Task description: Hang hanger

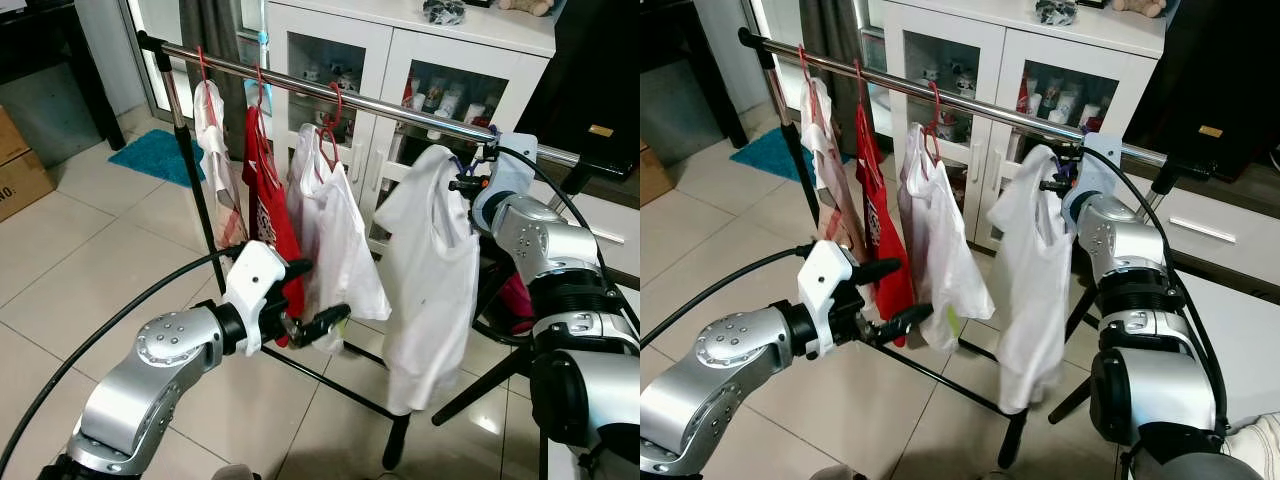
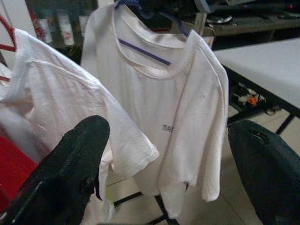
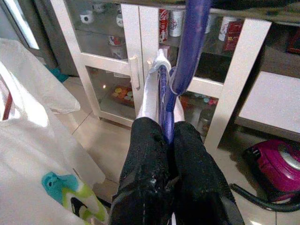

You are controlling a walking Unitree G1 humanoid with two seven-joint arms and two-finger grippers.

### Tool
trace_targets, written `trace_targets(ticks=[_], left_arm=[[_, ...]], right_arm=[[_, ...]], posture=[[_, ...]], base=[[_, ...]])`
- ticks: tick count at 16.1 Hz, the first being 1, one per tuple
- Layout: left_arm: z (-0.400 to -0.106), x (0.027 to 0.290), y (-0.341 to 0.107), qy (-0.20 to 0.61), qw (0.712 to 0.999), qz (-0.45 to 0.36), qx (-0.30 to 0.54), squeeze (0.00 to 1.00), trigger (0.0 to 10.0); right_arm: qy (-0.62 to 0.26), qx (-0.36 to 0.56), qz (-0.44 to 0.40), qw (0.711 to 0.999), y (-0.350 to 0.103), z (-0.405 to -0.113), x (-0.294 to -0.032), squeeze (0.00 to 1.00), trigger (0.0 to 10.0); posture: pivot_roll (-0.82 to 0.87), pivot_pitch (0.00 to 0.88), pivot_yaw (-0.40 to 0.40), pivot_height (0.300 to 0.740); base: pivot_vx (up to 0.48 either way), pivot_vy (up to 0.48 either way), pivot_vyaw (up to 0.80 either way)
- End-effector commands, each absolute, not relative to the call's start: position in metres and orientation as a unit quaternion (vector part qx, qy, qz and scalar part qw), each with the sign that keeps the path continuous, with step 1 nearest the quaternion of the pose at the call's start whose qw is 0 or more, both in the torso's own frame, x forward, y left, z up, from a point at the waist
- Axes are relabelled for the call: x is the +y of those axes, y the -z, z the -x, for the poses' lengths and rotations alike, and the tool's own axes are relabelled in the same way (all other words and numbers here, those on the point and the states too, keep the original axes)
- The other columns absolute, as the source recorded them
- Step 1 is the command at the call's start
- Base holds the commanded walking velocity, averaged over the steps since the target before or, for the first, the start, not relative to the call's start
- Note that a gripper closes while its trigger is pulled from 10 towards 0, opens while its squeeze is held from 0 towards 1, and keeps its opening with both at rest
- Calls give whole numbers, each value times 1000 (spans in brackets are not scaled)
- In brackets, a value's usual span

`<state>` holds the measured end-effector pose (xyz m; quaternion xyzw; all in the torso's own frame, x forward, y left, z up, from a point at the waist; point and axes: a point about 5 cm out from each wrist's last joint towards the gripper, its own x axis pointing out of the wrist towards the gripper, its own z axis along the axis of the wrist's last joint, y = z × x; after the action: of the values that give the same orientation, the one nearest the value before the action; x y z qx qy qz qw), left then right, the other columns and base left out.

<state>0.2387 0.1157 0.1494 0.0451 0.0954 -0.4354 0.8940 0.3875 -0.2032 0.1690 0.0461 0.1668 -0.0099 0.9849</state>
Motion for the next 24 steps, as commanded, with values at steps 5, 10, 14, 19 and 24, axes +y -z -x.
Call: trace_targets(ticks=[5, 10, 14, 19, 24], left_arm=[[-240, 115, -146, 402, 909, -56, 99, 0, 10000], [-251, 123, -148, 302, 948, -72, 75, 0, 10000], [-254, 130, -160, 231, 969, -83, 11, 0, 10000], [-244, 132, -152, 232, 971, -48, 33, 0, 10000], [-235, 132, -147, 226, 972, -54, 43, 0, 10000]], right_arm=[[-16, 139, -6, 990, -176, -384, -192, 0, 0], [-9, 76, -14, 997, -191, -370, -187, 0, 0], [-26, 15, -53, 998, -211, -337, -175, 0, 0], [-26, 53, -16, 998, -180, -290, -171, 0, 0], [5, 102, -23, 995, -148, -257, -177, 0, 10000]], posture=[[90, 0, -49, 740], [100, 10, -68, 740], [91, 22, -47, 740], [82, 40, -62, 740], [76, 55, -74, 740]], base=[[0, 0, 0], [0, 0, 0], [0, 0, 0], [0, 0, 0], [0, 0, 0]])
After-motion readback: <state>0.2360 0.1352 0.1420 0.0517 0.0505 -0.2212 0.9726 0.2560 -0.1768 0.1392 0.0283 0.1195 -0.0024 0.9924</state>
